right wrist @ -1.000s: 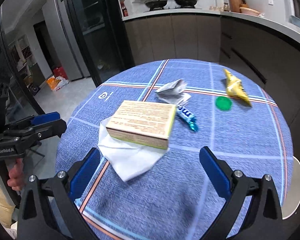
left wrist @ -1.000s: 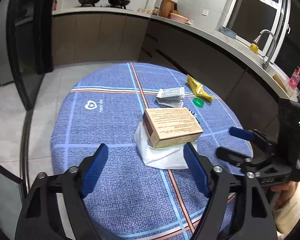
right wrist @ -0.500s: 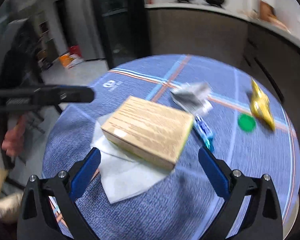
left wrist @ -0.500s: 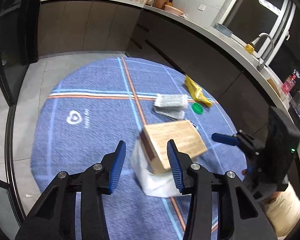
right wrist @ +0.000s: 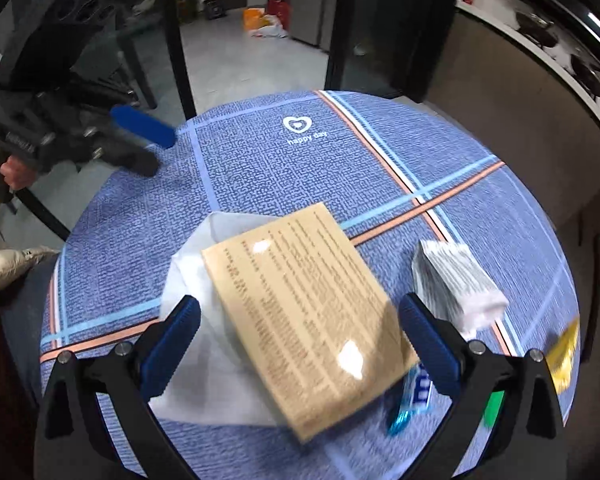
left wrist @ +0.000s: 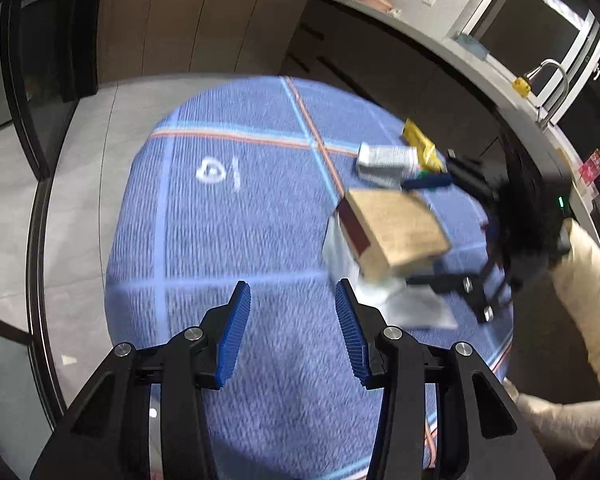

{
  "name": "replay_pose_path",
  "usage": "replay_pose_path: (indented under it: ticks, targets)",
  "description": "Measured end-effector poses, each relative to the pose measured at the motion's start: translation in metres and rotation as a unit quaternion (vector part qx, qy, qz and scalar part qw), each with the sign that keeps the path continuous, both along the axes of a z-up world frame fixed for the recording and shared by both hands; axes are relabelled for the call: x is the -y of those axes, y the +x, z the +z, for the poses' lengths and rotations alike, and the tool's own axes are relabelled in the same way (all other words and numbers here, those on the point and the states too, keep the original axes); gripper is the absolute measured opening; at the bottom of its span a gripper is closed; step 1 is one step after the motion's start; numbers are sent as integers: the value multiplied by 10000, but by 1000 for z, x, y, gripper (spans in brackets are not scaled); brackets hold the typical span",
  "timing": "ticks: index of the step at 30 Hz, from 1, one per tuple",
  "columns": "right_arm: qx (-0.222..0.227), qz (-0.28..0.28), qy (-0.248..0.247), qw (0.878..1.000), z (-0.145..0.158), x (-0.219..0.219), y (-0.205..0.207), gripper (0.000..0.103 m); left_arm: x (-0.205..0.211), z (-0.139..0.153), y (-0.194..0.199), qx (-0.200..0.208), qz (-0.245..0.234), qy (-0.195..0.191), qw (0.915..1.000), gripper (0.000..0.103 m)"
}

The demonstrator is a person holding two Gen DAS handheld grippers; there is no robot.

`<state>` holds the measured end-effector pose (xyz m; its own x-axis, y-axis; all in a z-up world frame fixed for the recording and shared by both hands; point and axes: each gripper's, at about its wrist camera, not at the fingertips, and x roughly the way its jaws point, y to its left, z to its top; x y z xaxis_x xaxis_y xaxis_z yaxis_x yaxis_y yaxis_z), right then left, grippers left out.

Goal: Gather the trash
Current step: 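Grasp the tan printed leaflet with the right gripper while the left reaches the white tissue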

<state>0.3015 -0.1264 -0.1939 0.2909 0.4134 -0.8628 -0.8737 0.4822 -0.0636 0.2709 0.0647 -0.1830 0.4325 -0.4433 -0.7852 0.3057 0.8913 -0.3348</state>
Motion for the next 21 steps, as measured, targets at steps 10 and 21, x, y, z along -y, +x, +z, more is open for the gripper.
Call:
replay_pose_path:
  ticks: [10, 21]
  targets:
    - [-470, -746, 456, 9951, -3, 14, 14, 88, 16, -2, -8, -34, -160, -196, 9997, 59]
    - [-19, -2960, 877, 9512, 13, 76, -41, 81, 51, -7, 1, 57, -259, -44, 9996, 57]
